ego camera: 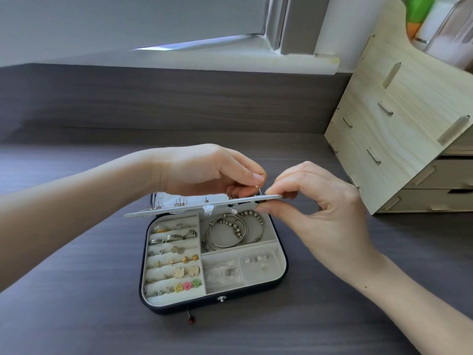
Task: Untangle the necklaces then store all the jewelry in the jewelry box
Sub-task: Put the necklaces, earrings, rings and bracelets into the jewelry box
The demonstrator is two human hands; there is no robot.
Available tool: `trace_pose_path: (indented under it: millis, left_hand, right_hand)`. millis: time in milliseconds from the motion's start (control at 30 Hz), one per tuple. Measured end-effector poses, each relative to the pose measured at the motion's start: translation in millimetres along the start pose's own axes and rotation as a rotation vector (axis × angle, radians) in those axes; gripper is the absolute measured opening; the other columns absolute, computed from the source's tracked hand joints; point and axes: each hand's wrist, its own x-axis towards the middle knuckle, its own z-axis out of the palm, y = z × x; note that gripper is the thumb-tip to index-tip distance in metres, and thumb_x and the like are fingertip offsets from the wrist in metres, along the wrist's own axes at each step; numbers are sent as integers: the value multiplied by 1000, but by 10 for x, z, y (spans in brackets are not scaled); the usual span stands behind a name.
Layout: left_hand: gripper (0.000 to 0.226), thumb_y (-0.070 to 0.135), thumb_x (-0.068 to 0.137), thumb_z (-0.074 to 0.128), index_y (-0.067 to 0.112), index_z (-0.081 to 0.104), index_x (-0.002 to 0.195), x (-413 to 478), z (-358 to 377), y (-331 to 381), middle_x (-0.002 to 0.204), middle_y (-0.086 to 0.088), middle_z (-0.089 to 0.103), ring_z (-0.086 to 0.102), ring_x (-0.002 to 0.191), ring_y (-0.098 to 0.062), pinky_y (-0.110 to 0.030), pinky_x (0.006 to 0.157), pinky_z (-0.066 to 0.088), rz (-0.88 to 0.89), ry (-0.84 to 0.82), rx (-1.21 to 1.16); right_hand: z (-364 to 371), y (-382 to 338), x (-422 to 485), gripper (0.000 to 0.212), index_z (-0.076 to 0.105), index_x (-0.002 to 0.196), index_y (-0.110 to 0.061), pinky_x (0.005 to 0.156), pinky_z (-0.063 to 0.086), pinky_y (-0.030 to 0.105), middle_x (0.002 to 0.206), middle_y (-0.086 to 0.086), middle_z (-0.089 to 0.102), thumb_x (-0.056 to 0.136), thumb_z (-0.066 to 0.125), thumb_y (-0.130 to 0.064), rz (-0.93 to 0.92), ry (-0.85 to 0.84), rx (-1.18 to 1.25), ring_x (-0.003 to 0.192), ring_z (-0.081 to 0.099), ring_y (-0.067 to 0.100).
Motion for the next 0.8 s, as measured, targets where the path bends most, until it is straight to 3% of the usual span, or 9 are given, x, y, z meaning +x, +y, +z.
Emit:
trace_pose_path:
  millis: [233,567,800]
  left_hand:
    - [22,15,82,43,12,39,61,9,25,16,80,-18,18,17,78,-34,-41,78,24,5,17,-77]
    - [13,14,79,44,3,50,74,19,4,5,72,-9,33,26,67,-22,-33,70,27,-6,0,-71]
    - [19,14,81,48,5,55,66,-4,-16,24,67,-2,45,40,62,-11,-22,65,37,-7,23,-25]
  right_hand:
    - [4,-1,5,16,68,75,-5,74,41,14,79,-8,60,74,75,-19,23,5,22,76,54,3]
    - [-2,-2,7,15,69,76,-6,72,43,16,77,-4,62,75,75,-20,21,2,22,75,55,7]
    - [-3,-12,16,12,69,77,-8,71,43,16,77,-6,62,74,75,-19,23,0,27,75,55,6]
